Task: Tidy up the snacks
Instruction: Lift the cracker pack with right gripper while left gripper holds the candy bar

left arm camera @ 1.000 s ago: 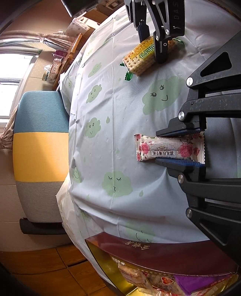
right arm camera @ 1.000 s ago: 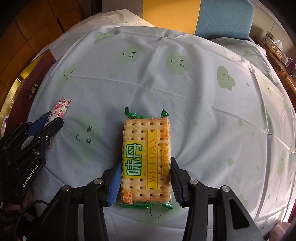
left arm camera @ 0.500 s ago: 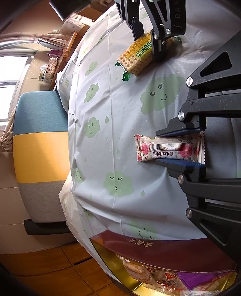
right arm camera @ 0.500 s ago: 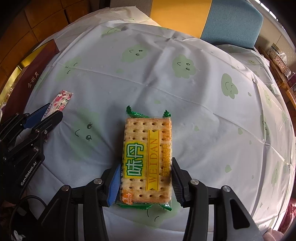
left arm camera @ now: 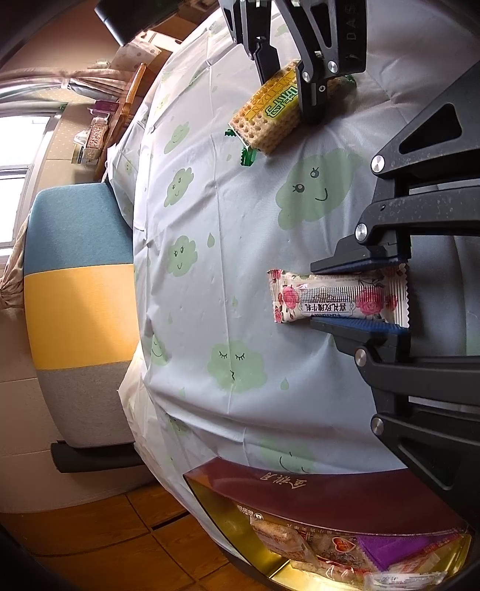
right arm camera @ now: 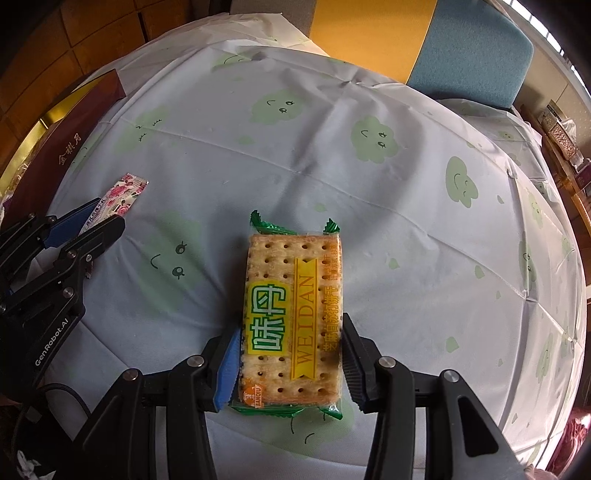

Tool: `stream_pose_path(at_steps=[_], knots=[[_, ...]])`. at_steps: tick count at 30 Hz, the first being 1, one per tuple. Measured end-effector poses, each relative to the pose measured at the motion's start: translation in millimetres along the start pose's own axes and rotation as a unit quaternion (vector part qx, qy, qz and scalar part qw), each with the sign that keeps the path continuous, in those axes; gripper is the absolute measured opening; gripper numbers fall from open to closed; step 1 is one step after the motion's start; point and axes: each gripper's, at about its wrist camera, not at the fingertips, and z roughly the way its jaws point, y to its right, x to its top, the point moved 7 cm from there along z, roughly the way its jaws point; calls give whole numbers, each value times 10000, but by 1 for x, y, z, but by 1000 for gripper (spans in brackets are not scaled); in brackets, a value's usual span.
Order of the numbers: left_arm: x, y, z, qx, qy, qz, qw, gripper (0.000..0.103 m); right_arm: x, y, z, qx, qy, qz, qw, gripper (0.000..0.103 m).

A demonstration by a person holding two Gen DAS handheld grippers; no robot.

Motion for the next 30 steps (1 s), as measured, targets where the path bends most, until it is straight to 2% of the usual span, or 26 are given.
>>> stream_pose_path(at_steps=[3,9,19,30], knots=[[-2,0,-3,26,-15,54,10000,22,0,2,-2,4,23,-26,10000,49],[-6,-8,-14,-63,-147,-161,9997,22,-4,0,-2,-40,81,-110,9999,49],[-2,-8,-54,-257,112,-249,9993,22,-6,-3,-1,-143,101,-208,9996,49],[-5,-18,-77,-252,148,-302,9991,22,-7,-8,0,-249,129,-285,9992,49]])
